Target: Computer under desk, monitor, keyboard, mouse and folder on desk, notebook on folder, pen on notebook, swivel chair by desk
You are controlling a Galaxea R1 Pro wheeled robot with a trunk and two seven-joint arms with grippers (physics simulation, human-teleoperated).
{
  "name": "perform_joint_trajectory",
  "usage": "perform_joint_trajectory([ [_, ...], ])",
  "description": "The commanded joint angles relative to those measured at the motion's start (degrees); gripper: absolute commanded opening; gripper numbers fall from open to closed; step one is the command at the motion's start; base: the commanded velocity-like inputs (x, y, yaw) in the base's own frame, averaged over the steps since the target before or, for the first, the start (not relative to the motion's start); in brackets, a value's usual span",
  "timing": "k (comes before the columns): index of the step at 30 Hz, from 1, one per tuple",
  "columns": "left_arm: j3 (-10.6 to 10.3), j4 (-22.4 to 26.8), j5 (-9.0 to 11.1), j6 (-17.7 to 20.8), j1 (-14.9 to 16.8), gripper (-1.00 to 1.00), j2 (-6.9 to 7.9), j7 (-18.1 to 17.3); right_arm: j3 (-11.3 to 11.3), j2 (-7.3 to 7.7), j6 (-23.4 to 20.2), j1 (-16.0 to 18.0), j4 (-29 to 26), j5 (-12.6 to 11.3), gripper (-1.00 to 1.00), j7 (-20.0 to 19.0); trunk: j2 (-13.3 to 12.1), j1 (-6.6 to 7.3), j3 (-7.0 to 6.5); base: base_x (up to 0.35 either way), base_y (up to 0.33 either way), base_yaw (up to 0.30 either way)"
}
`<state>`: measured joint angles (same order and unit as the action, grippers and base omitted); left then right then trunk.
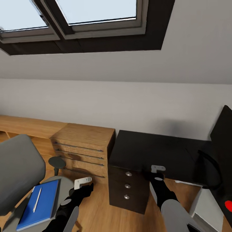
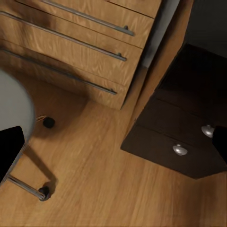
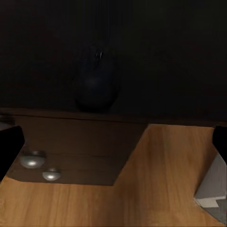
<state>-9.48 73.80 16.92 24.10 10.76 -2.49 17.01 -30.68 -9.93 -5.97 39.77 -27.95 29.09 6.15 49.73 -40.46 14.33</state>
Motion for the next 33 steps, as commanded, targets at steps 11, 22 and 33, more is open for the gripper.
perform_joint_trajectory([
  [11,-1.9,-0.6,0.7,0.2,0.1,1.00,0.02,1.0,-0.3,-0.07,-0.1,0.0,0.0,0.5,1.00,-0.1,0.1,-0.04,0.08,0.153,0.000,0.224],
  [22,-3.7,-1.2,0.6,0.1,0.1,1.00,0.02,1.0,-0.3,-0.07,0.0,0.0,0.0,0.5,1.00,-0.1,0.1,-0.04,0.08,0.161,0.000,0.022],
  [33,-4.1,-1.3,0.6,0.1,0.1,1.00,0.03,1.0,-0.3,-0.07,-0.1,0.0,-0.1,0.5,1.00,-0.1,0.1,-0.04,0.08,0.111,0.000,0.000],
])
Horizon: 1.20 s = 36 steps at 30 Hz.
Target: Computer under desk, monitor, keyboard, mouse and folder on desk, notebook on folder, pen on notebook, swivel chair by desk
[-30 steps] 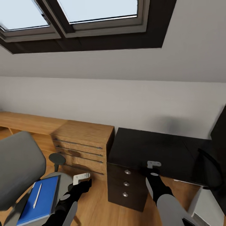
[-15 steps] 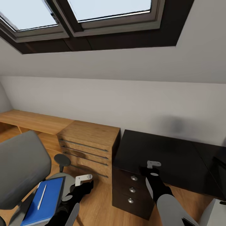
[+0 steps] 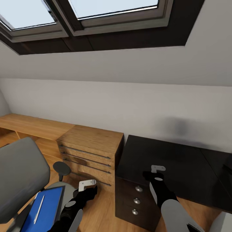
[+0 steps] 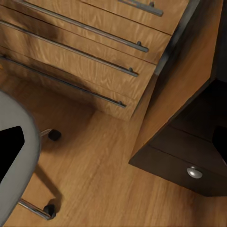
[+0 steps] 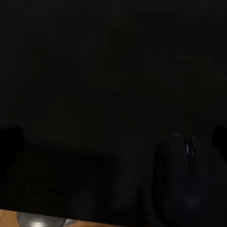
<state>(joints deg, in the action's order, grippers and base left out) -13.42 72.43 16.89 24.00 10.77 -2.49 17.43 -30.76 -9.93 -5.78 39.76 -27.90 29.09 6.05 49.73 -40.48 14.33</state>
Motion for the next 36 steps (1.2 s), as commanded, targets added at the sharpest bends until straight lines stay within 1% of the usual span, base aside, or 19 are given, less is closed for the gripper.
perform_joint_trajectory([
  [1,-0.1,0.1,0.6,0.2,0.0,1.00,0.03,0.5,-0.3,-0.07,-0.3,0.0,-0.1,0.5,1.00,0.0,0.1,-0.01,0.08,0.025,0.000,0.000],
  [8,-0.5,0.1,0.6,0.2,0.0,1.00,-0.06,0.6,-0.5,-0.07,-0.1,0.0,-0.1,0.4,1.00,0.2,0.1,-0.01,0.08,0.150,0.000,0.000],
  [11,-0.5,0.1,0.6,0.2,0.0,1.00,-0.05,0.5,-1.0,0.49,-0.2,0.0,-0.1,0.4,1.00,0.3,0.1,-0.01,0.08,0.106,0.000,0.000],
  [12,-0.5,0.1,0.6,0.2,0.0,1.00,-0.06,0.5,-1.4,1.13,-0.3,0.0,0.0,-0.1,1.00,0.3,0.1,-0.01,0.08,0.025,0.000,0.000],
  [19,-0.6,0.1,0.7,0.2,0.0,1.00,-0.06,0.5,-1.5,1.63,-0.5,0.0,0.4,-1.8,1.00,0.2,0.1,-0.01,0.08,0.011,0.000,0.000],
  [20,-0.6,0.2,0.7,0.2,0.0,1.00,-0.06,0.5,-1.5,2.46,-0.5,0.1,2.0,-2.3,1.00,0.2,0.1,-0.01,0.08,0.002,0.000,0.000],
  [22,-0.6,0.2,0.7,0.2,0.0,1.00,-0.06,0.5,-1.6,3.19,-0.6,0.1,3.3,-2.8,1.00,0.2,0.1,-0.01,0.08,0.001,0.000,0.000],
  [26,-0.6,0.2,0.7,0.2,0.0,1.00,-0.06,0.5,-1.6,4.03,-0.7,0.1,4.7,-4.1,1.00,0.3,0.1,-0.01,0.08,0.000,0.000,0.000],
  [27,-0.6,0.2,0.7,0.2,0.0,1.00,-0.06,0.5,-1.6,4.37,-0.8,0.2,5.2,-5.0,1.00,0.3,0.1,-0.01,0.08,0.000,0.000,0.000],
  [28,-0.6,0.2,0.7,0.2,0.0,1.00,-0.06,0.5,-1.5,4.81,-1.4,0.2,5.7,-6.1,1.00,0.3,0.1,-0.01,0.08,0.000,0.000,0.000],
  [34,-0.8,0.2,0.7,0.2,0.0,1.00,-0.06,0.5,-1.5,5.45,-3.7,0.2,6.2,-7.2,1.00,0.2,0.1,-0.01,0.08,0.000,0.000,0.000],
  [36,-0.9,0.2,0.7,0.3,0.0,1.00,-0.06,0.5,-1.5,6.06,-4.4,0.2,6.3,-8.2,1.00,0.2,0.1,-0.01,0.08,0.000,0.000,0.000],
])
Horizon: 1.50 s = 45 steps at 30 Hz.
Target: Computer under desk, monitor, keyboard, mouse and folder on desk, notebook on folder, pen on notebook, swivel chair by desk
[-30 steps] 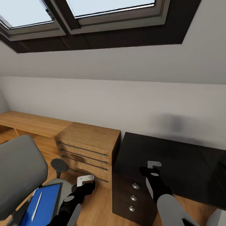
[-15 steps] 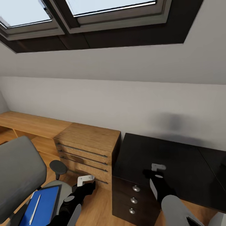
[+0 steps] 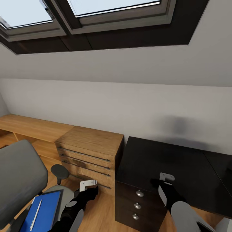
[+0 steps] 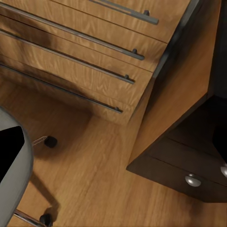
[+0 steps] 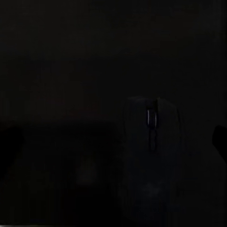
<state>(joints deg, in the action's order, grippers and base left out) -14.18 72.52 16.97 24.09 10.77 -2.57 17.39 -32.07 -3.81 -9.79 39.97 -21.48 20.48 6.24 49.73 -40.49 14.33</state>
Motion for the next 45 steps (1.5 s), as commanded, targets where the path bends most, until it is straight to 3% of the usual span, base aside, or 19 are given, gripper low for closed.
perform_joint_trajectory([
  [1,-0.1,0.1,0.6,0.2,0.0,1.00,0.02,0.5,-0.2,0.04,-0.4,0.1,-0.1,0.2,1.00,0.0,0.1,-0.01,0.08,0.000,0.000,0.000],
  [8,-0.1,0.1,0.6,0.2,0.0,1.00,0.02,0.5,-0.2,0.45,-1.0,0.1,0.0,-1.0,1.00,0.1,0.1,-0.01,0.08,0.000,0.000,0.000],
  [11,-0.1,0.1,0.6,0.2,0.0,1.00,0.02,0.5,-0.2,0.94,-3.6,0.1,0.0,-1.1,1.00,0.1,0.1,-0.01,0.08,0.000,0.000,0.000],
  [22,-0.1,0.4,0.7,0.2,0.0,1.00,0.06,0.4,-0.2,1.65,-4.3,0.2,0.1,-3.0,1.00,0.0,0.1,-0.01,0.08,0.000,0.000,0.000],
  [29,-0.1,6.5,1.0,0.4,-0.4,1.00,0.17,0.3,-0.2,1.98,-5.0,0.2,0.1,-3.8,1.00,0.0,0.1,-0.01,0.08,0.000,0.000,0.000],
  [33,-0.1,8.8,2.5,0.5,-0.7,1.00,0.16,0.3,-0.2,2.00,-5.1,0.2,0.1,-3.9,1.00,0.0,0.1,-0.01,0.08,0.000,0.000,0.000],
  [37,-0.1,9.5,4.4,0.5,-0.8,1.00,0.19,0.3,-0.2,2.04,-5.1,0.2,0.1,-3.9,1.00,0.0,1.7,-0.89,0.80,0.000,0.000,0.000],
  [45,-0.1,9.8,5.3,0.6,-0.8,1.00,0.20,0.3,-0.2,2.04,-5.1,0.2,0.1,-3.9,1.00,0.0,4.9,-2.65,2.24,0.000,0.000,0.000],
])
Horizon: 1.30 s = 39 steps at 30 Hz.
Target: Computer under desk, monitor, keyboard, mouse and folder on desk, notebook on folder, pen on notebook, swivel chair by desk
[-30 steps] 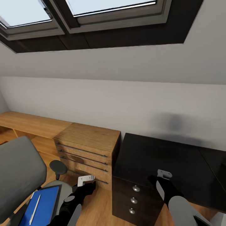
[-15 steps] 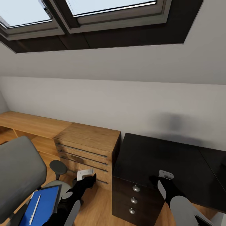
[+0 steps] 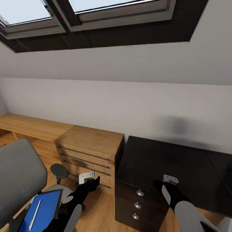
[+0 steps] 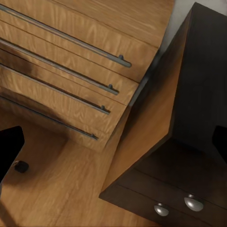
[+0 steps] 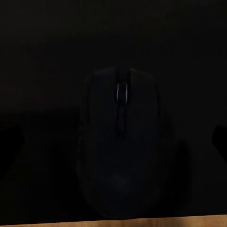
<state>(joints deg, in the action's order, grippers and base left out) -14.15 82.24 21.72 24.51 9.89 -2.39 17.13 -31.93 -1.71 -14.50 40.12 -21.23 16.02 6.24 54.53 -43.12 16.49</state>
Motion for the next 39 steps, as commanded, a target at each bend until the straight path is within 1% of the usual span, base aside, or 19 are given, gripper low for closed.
perform_joint_trajectory([
  [1,-0.1,0.1,0.6,0.2,0.0,1.00,0.02,0.5,-0.3,-0.06,-0.4,0.0,-0.1,0.6,1.00,0.0,0.5,-0.23,0.26,0.000,0.000,0.000],
  [13,-0.1,0.1,0.7,0.2,0.0,1.00,0.10,0.5,-0.3,-0.06,-0.4,0.0,-0.1,0.6,1.00,0.0,5.3,-2.87,2.42,0.000,0.000,0.000],
  [28,-0.1,0.1,0.7,0.2,0.0,1.00,0.10,0.5,-0.3,-0.10,-0.4,0.0,-0.1,0.6,1.00,0.0,5.3,-2.87,2.42,0.000,0.000,0.000],
  [37,-0.1,0.0,0.7,0.2,0.0,1.00,0.10,0.5,-0.3,-0.12,-0.4,0.0,-0.1,0.6,1.00,0.0,8.9,-4.85,4.03,0.000,0.000,0.000],
  [39,-0.1,0.0,0.7,0.2,0.0,1.00,0.10,0.5,-0.3,-0.13,-0.4,0.0,-0.1,0.6,1.00,0.0,8.9,-4.85,4.03,0.000,0.000,0.000],
])
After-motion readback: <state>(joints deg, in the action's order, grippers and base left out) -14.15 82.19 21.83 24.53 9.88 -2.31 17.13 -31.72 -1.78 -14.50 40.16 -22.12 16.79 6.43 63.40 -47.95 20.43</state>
